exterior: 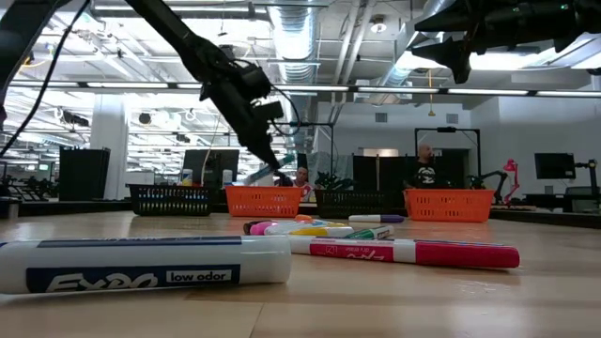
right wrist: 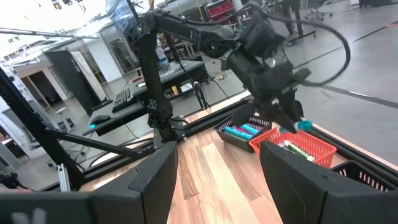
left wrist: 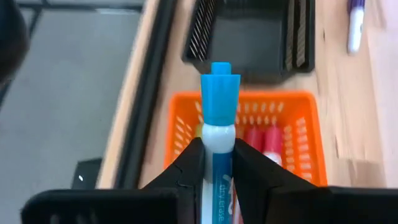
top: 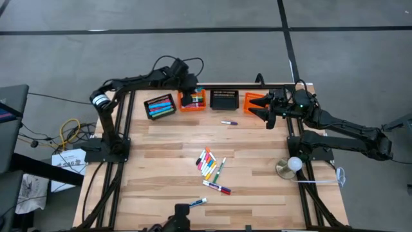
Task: Pick & Place Markers
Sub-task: Put the light blue marker pen into the left orange bin
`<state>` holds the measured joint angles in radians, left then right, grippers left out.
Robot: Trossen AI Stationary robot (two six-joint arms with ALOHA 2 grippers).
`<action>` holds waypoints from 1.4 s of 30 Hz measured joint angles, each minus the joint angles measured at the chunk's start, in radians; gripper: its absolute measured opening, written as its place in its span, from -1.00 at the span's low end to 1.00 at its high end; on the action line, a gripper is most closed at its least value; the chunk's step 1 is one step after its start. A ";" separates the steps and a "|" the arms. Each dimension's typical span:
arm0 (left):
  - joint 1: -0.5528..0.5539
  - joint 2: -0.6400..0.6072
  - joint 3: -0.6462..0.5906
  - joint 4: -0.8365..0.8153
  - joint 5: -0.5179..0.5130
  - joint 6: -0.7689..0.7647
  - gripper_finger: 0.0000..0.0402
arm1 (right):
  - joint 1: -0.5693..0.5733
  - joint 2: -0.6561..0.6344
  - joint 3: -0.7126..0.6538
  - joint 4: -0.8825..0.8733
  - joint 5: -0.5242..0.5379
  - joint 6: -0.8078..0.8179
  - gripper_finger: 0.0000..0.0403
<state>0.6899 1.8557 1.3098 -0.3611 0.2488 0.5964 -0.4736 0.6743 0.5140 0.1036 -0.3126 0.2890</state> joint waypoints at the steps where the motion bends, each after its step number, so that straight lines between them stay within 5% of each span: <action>1: -0.003 0.006 0.000 -0.010 -0.006 0.001 -0.70 | 0.000 0.000 0.000 0.000 0.000 0.000 0.08; 42: -0.036 0.074 -0.017 -0.122 -0.038 0.020 -0.70 | 0.002 0.001 0.000 0.000 0.000 0.000 0.08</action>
<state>0.6540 1.9301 1.2930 -0.4835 0.2104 0.6163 -0.4717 0.6750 0.5140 0.1040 -0.3130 0.2890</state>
